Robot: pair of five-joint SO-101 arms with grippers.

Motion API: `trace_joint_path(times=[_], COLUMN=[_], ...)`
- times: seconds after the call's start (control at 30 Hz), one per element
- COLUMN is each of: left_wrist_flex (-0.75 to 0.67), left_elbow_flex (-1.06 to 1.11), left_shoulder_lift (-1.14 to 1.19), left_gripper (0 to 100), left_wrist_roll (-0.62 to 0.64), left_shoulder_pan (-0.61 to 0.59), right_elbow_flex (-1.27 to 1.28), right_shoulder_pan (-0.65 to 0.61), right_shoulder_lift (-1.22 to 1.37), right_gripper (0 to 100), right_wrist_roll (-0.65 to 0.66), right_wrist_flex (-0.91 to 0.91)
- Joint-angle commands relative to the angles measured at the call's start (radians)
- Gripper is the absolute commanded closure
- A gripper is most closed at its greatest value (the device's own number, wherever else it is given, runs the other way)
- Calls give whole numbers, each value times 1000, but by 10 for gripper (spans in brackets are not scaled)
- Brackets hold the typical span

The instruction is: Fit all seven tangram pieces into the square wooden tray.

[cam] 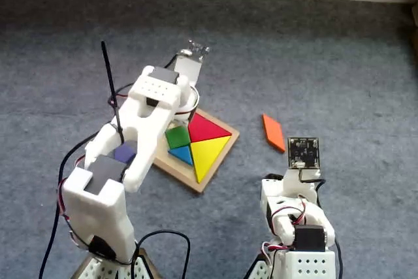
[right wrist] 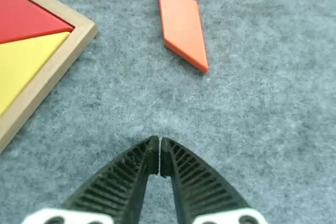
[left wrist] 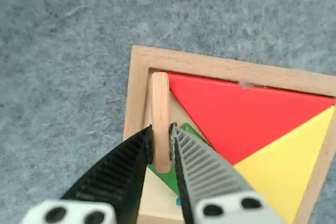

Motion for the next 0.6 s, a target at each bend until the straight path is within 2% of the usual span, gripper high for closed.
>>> trace_joint_path(times=[0.0, 0.13, 0.3, 0.57], left_wrist_flex=[-14, -14, -12, -12], left_elbow_flex=[-53, -56, -51, -59], left_shoulder_lift=[12, 15, 16, 12], left_gripper=[973, 957, 849, 842], left_wrist_roll=[11, 11, 11, 11], left_shoulder_pan=[19, 15, -19, -91], right_elbow_flex=[111, 111, 111, 111], right_shoulder_pan=[12, 12, 12, 12], right_shoulder_lift=[-21, -21, -21, -21], right_gripper=[972, 972, 972, 972], right_wrist_roll=[-5, -5, -5, -5], right_wrist_flex=[-1, -1, -1, -1])
